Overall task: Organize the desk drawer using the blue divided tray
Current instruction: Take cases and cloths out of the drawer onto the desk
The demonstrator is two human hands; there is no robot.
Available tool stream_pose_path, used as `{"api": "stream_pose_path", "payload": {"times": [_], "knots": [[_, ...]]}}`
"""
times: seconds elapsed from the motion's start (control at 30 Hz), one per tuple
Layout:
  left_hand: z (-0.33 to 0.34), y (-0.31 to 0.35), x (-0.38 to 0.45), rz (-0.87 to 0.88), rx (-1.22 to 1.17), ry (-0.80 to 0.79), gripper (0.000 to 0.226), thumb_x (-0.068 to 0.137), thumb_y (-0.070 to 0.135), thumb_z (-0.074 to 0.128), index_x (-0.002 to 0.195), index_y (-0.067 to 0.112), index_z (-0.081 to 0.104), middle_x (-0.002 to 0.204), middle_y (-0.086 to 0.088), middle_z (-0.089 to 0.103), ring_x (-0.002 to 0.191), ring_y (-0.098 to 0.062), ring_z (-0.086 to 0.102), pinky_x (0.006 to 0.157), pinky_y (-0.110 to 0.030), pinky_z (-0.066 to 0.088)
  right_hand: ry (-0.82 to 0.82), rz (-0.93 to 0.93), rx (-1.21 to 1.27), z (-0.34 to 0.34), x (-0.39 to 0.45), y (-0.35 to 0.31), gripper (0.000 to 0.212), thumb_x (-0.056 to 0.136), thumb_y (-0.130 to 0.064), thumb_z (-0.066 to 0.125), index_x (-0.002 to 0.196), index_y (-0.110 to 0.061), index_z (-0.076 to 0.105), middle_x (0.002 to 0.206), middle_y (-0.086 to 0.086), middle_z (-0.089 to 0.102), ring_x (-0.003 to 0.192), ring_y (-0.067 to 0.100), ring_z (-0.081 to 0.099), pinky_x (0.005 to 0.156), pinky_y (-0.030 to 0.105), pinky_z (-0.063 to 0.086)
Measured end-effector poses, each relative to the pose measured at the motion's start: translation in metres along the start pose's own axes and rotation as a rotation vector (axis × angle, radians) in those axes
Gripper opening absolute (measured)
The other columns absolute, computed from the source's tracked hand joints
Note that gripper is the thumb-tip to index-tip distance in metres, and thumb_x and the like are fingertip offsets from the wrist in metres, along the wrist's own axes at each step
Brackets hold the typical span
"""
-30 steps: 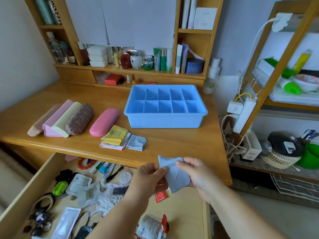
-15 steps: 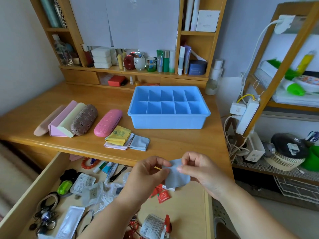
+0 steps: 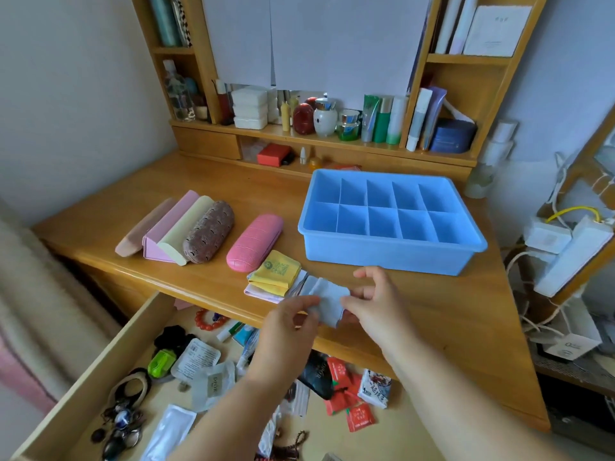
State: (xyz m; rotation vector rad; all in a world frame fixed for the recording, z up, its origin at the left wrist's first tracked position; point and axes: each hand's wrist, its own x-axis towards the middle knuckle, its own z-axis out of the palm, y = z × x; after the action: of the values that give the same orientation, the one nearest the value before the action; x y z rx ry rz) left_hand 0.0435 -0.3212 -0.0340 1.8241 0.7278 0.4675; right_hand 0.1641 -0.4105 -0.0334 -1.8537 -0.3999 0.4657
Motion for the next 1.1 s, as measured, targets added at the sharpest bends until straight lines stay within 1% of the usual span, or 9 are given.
{"api": "stream_pose_path", "payload": {"times": [0.17, 0.27, 0.37, 0.47, 0.57, 0.67, 0.8, 1.0, 1.1], "knots": [[-0.002, -0.004, 0.044, 0.025, 0.327, -0.053, 0.034, 0.093, 0.017, 0.051, 0.126, 0.024, 0.057, 0.120, 0.003, 0.057, 0.077, -0.001, 0.049, 0.059, -0.005, 0.037, -0.037, -0.029, -0.259, 0.016, 0.045, -0.003, 0.044, 0.084, -0.019, 0.068, 0.118, -0.031, 0.043, 0.094, -0.008, 0.062, 0.079, 0.010, 0.061, 0.058, 0.020, 0.046], [-0.008, -0.006, 0.037, 0.121, 0.409, -0.061, 0.032, 0.092, 0.015, 0.054, 0.121, 0.022, 0.061, 0.129, 0.006, 0.047, 0.067, 0.000, 0.050, 0.064, -0.007, 0.037, 0.058, -0.092, -0.434, 0.012, 0.036, 0.012, 0.046, 0.083, -0.020, 0.069, 0.123, -0.026, 0.047, 0.106, -0.008, 0.051, 0.089, 0.011, 0.053, 0.069, 0.022, 0.042], [-0.027, -0.016, 0.007, 0.309, 0.379, 0.014, 0.029, 0.089, 0.004, 0.055, 0.108, 0.021, 0.068, 0.119, 0.011, 0.050, 0.053, -0.008, 0.052, 0.061, -0.015, 0.041, 0.155, -0.415, -0.395, 0.001, -0.008, 0.029, 0.029, 0.083, -0.014, 0.067, 0.109, -0.020, 0.058, 0.101, -0.007, 0.054, 0.080, 0.007, 0.052, 0.072, 0.020, 0.045], [-0.063, -0.050, -0.034, 0.266, 0.353, 0.017, 0.025, 0.087, 0.000, 0.057, 0.095, 0.021, 0.069, 0.090, 0.022, 0.061, 0.051, -0.008, 0.052, 0.051, -0.008, 0.036, -0.119, -0.690, -0.521, -0.004, -0.073, 0.060, 0.011, 0.087, -0.026, 0.054, 0.094, -0.022, 0.062, 0.087, -0.016, 0.055, 0.073, 0.000, 0.051, 0.065, 0.017, 0.047], [-0.109, -0.098, -0.071, 0.029, 0.471, 0.014, 0.026, 0.087, 0.007, 0.060, 0.087, 0.033, 0.065, 0.081, 0.021, 0.065, 0.061, 0.001, 0.058, 0.056, -0.006, 0.041, -0.452, -0.485, -0.759, -0.003, -0.104, 0.104, 0.021, 0.090, -0.033, 0.051, 0.107, -0.030, 0.064, 0.114, -0.017, 0.056, 0.104, 0.003, 0.053, 0.092, 0.027, 0.048], [-0.155, -0.143, -0.093, -0.164, 0.604, 0.057, 0.025, 0.087, 0.010, 0.058, 0.086, 0.034, 0.064, 0.083, 0.014, 0.068, 0.065, -0.001, 0.058, 0.064, -0.017, 0.043, -0.387, -0.238, -1.007, 0.006, -0.094, 0.132, 0.055, 0.091, -0.040, 0.050, 0.143, -0.037, 0.032, 0.156, -0.007, 0.014, 0.140, 0.017, 0.023, 0.115, 0.033, 0.020], [-0.183, -0.171, -0.105, -0.128, 0.660, 0.181, 0.024, 0.086, 0.002, 0.057, 0.094, 0.020, 0.070, 0.088, 0.009, 0.067, 0.079, -0.013, 0.058, 0.068, -0.024, 0.041, -0.214, -0.098, -1.110, 0.030, -0.061, 0.140, 0.072, 0.089, -0.053, 0.048, 0.150, -0.036, 0.013, 0.159, 0.000, 0.002, 0.145, 0.024, 0.008, 0.117, 0.044, 0.012], [-0.195, -0.180, -0.099, 0.020, 0.702, 0.194, 0.022, 0.083, 0.001, 0.063, 0.092, 0.020, 0.071, 0.084, 0.015, 0.059, 0.069, -0.009, 0.054, 0.062, -0.019, 0.039, -0.440, -0.068, -1.104, 0.044, -0.075, 0.154, 0.065, 0.089, -0.063, 0.037, 0.147, -0.044, 0.017, 0.159, -0.012, 0.001, 0.145, 0.019, -0.017, 0.118, 0.041, 0.007], [-0.200, -0.185, -0.096, 0.017, 0.662, 0.238, 0.023, 0.082, 0.003, 0.064, 0.091, 0.023, 0.069, 0.086, 0.016, 0.059, 0.074, -0.012, 0.057, 0.063, -0.023, 0.042, -0.507, -0.263, -1.095, 0.040, -0.105, 0.150, 0.055, 0.086, -0.065, 0.034, 0.138, -0.047, 0.038, 0.154, -0.015, 0.024, 0.146, 0.014, 0.009, 0.116, 0.045, 0.007]]}}
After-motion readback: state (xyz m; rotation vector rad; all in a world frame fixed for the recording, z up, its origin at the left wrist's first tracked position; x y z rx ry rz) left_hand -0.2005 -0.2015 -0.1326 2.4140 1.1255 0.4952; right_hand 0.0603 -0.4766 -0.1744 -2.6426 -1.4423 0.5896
